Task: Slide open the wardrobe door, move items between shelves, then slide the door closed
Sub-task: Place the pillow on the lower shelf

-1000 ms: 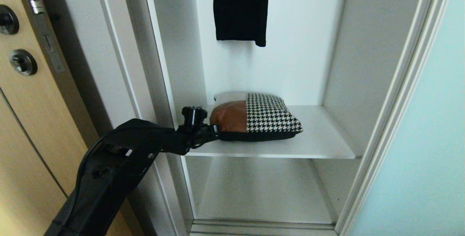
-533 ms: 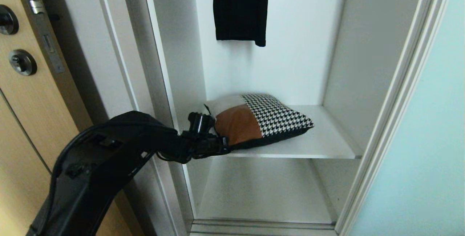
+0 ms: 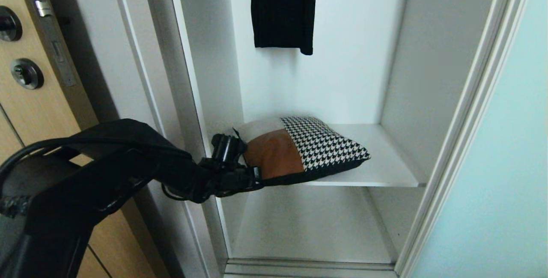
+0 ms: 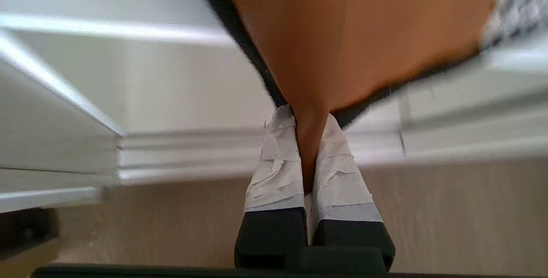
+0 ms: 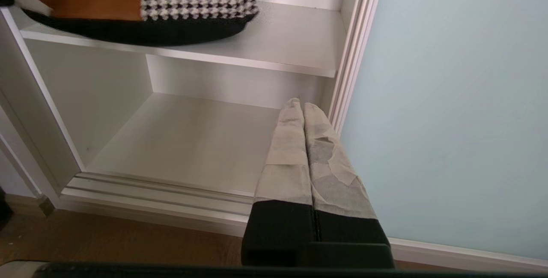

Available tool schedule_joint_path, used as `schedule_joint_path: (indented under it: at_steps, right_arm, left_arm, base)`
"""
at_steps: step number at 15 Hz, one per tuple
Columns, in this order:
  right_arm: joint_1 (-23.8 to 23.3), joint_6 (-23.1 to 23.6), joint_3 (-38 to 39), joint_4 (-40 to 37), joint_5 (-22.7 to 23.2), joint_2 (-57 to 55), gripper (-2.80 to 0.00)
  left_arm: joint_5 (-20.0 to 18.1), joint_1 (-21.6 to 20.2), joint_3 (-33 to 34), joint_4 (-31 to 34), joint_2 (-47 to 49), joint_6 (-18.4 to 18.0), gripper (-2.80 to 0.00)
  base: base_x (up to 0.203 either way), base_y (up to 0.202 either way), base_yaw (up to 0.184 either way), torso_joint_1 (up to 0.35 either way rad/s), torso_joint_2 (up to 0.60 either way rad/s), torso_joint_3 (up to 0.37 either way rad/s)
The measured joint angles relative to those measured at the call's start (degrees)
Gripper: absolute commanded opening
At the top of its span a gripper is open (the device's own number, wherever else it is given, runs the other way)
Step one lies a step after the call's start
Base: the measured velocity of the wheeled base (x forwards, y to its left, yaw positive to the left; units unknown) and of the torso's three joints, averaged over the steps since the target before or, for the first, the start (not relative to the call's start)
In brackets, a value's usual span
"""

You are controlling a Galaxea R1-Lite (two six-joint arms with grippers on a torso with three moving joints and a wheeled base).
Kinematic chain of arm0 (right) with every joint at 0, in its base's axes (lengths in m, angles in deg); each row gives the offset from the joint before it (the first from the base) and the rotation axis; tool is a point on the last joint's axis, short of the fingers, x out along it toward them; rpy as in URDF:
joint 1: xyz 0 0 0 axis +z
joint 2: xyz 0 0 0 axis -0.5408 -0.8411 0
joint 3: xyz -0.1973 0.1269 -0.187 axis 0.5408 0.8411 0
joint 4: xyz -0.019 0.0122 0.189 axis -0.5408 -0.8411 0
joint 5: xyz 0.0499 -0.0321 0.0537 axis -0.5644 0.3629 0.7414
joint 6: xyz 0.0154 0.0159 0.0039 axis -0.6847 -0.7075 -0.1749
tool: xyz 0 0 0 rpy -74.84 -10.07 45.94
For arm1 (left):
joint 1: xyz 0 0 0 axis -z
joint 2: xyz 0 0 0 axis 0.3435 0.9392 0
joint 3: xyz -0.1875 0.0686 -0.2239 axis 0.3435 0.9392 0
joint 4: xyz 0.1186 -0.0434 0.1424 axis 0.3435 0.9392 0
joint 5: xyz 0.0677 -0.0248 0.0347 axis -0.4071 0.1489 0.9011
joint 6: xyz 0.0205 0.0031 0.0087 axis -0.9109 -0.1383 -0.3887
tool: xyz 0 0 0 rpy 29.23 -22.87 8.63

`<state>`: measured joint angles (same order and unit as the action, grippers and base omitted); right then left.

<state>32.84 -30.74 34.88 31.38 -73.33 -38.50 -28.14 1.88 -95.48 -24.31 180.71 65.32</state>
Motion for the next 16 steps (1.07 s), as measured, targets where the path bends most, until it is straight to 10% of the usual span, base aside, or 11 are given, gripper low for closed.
schedule_joint_path:
  at_steps: [6, 16]
  right_arm:
    - [0.0, 0.0, 0.0, 0.0, 0.0, 0.0, -2.80]
    - [0.0, 0.0, 0.0, 0.0, 0.0, 0.0, -2.80]
  left_arm:
    - [7.7, -1.5, 3.5, -1.3, -0.6, 4.1, -2.80]
    - [7.3, -2.5, 3.5, -1.1, 0.7, 4.2, -2.80]
  base:
    - [0.000, 0.000, 0.000, 0.000, 0.00, 0.000]
    - [0.000, 0.000, 0.000, 0.000, 0.00, 0.000]
